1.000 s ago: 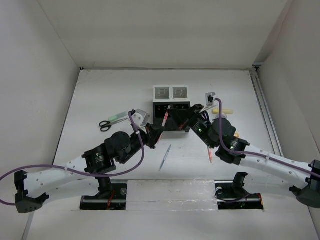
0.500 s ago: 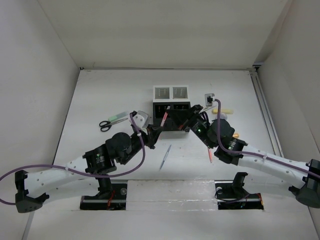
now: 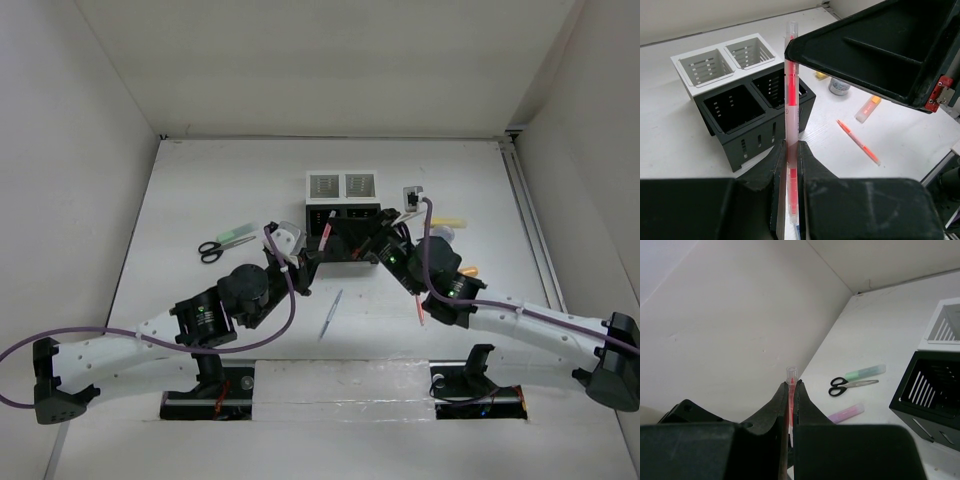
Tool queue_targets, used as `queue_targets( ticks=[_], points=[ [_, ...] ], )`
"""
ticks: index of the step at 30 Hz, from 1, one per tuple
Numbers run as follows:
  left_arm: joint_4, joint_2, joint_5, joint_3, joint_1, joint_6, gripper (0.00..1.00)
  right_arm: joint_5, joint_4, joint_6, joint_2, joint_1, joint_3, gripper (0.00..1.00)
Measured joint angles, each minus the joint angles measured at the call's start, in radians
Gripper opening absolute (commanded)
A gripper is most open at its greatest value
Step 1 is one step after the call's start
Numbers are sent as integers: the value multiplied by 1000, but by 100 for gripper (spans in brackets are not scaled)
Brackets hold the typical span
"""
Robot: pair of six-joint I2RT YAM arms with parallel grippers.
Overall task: Sort the stationery into containers
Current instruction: Close the pen cap on the pen.
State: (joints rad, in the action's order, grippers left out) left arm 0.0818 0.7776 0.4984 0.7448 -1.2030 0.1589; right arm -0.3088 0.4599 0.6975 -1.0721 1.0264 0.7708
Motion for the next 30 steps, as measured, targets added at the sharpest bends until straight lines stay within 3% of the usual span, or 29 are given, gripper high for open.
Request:
queue_targets(
  ticks=[2, 3, 9, 21, 30],
  points=[
    [-3, 0, 3, 0, 0, -6, 0, 1, 1, -6, -1, 0, 0, 7],
    [-3, 0, 3, 0, 0, -9, 0, 1, 2, -10, -1, 0, 0, 18],
    [81, 1, 3, 0, 5, -18, 0, 68, -64, -24, 19, 23, 0, 28],
    [227, -27, 49, -38, 7, -12, 0, 93, -177, -47, 90, 35, -1, 71],
    [326, 6, 127, -46, 12, -13, 0, 24, -305, -75, 261, 35, -19, 75]
  ],
)
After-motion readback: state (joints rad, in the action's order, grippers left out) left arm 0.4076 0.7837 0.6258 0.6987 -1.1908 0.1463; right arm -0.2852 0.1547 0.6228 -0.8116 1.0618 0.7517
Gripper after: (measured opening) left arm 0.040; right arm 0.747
